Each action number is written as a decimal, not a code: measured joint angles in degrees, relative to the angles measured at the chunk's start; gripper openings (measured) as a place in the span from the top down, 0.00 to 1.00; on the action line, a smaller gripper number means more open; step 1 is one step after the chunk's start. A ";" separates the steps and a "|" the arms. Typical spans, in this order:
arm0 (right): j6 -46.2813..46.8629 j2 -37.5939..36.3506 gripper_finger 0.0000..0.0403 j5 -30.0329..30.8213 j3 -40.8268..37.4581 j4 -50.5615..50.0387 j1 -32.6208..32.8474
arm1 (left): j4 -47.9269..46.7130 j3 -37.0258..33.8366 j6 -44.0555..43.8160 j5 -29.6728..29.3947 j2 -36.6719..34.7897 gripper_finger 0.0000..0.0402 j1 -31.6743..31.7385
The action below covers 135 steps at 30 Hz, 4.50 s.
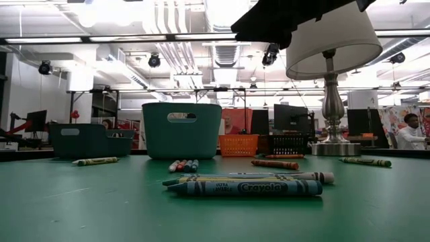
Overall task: Sort crayons
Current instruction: Put the white crayon into the black bin, then put the green crayon into the green bin
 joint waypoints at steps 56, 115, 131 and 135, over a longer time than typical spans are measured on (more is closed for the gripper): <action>-7.63 7.43 0.59 -22.23 0.00 27.46 0.00 | 80.04 12.93 133.48 -34.74 -10.27 1.00 33.14; 22.14 15.66 0.91 19.68 11.67 -39.71 -23.32 | 52.76 12.98 127.89 -50.11 -19.89 0.66 33.81; 21.66 17.87 0.83 19.03 14.34 -40.69 -23.99 | 47.92 12.98 124.30 -50.14 -19.89 0.66 33.81; 21.70 14.15 0.83 15.43 15.08 -44.68 -21.94 | 42.67 12.98 119.76 -50.12 -19.89 0.66 33.86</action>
